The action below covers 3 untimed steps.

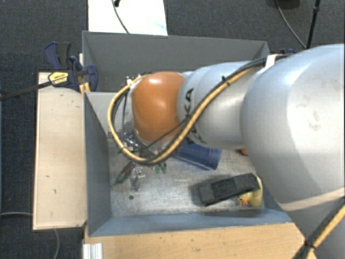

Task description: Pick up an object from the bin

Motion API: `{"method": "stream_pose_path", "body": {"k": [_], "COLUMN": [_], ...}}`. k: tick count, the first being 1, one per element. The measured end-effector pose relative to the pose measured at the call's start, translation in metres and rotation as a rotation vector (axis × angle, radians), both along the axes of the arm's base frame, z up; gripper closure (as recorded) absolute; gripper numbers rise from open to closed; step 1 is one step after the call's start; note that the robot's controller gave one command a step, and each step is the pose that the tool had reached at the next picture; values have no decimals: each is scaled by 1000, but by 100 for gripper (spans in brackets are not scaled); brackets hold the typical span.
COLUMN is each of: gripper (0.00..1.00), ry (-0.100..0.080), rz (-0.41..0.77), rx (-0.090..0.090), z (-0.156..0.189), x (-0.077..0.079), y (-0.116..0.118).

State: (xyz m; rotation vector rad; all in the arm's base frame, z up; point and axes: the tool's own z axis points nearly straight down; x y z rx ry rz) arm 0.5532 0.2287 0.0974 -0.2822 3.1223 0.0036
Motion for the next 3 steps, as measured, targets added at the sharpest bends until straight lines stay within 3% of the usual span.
{"method": "stream_pose_path", "body": {"k": [1,2,3], "gripper": [0,0,0], "ry": [3,1,5], "rz": [89,187,91], "rx": [-1,-1,-2], "z": [-28,-26,-27], "x": [20,25,21], "y": [5,8,5]}}
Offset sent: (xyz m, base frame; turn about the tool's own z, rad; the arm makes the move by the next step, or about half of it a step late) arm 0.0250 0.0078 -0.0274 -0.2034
